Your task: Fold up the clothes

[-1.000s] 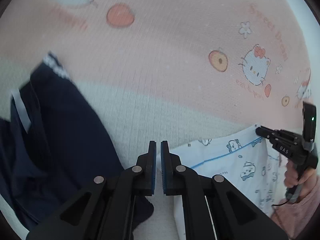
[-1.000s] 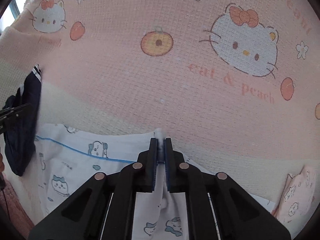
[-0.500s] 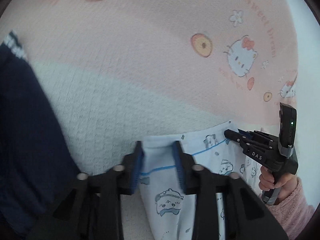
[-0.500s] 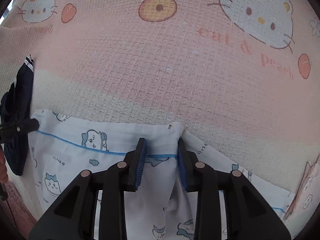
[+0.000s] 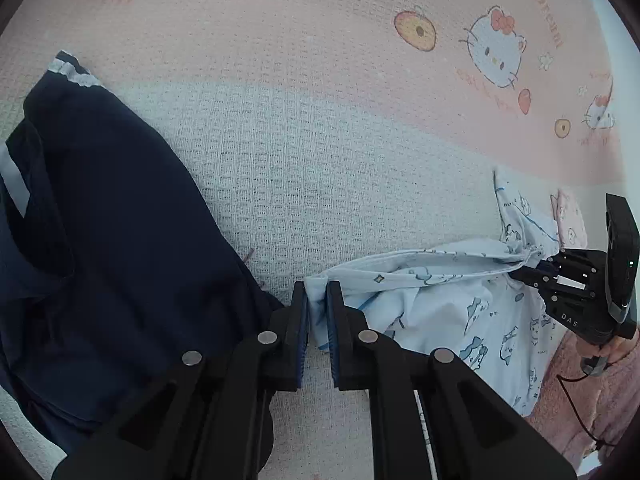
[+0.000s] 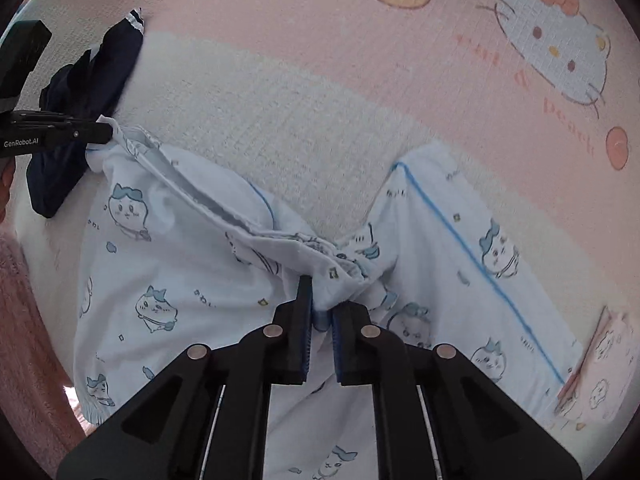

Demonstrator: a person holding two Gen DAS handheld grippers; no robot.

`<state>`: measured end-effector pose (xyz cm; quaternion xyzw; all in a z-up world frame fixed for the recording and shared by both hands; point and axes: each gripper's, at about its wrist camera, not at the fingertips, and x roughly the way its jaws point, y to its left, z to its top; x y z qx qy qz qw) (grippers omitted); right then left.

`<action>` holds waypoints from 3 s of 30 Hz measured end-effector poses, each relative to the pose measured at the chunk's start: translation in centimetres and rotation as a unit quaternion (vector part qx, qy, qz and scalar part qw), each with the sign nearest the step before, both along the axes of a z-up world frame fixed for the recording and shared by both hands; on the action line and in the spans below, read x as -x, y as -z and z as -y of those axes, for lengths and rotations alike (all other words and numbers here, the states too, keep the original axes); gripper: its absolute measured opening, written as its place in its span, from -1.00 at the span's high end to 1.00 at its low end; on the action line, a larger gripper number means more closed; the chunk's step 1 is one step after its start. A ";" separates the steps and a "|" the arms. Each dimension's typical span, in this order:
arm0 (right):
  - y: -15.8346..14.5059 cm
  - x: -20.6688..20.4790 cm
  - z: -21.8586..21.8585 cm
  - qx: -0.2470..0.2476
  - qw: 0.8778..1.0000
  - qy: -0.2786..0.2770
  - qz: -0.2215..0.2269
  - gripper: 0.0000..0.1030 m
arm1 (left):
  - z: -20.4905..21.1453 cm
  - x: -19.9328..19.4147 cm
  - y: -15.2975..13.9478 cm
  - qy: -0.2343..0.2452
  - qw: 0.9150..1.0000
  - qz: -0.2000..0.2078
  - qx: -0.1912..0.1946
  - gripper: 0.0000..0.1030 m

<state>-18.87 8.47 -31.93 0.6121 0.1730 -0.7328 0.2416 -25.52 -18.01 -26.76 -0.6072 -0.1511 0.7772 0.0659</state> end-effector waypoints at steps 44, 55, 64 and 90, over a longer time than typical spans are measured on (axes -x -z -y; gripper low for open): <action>-0.5 -19.5 -12.7 0.039 0.973 0.223 0.050 0.52 | -17.8 -17.0 -0.4 0.054 0.997 0.041 0.048 0.40; -2.2 -22.7 -16.3 0.053 0.972 0.227 -0.001 0.49 | -14.8 -21.4 -1.9 -0.018 0.996 0.034 0.078 0.39; 0.0 -22.9 -18.4 -0.029 0.966 0.257 0.019 0.46 | -11.7 -23.7 -1.0 -0.055 0.995 0.064 0.061 0.34; -0.4 -21.8 -26.0 0.013 0.946 0.325 0.014 0.19 | -24.9 -16.6 -3.8 0.120 0.993 -0.011 -0.011 0.33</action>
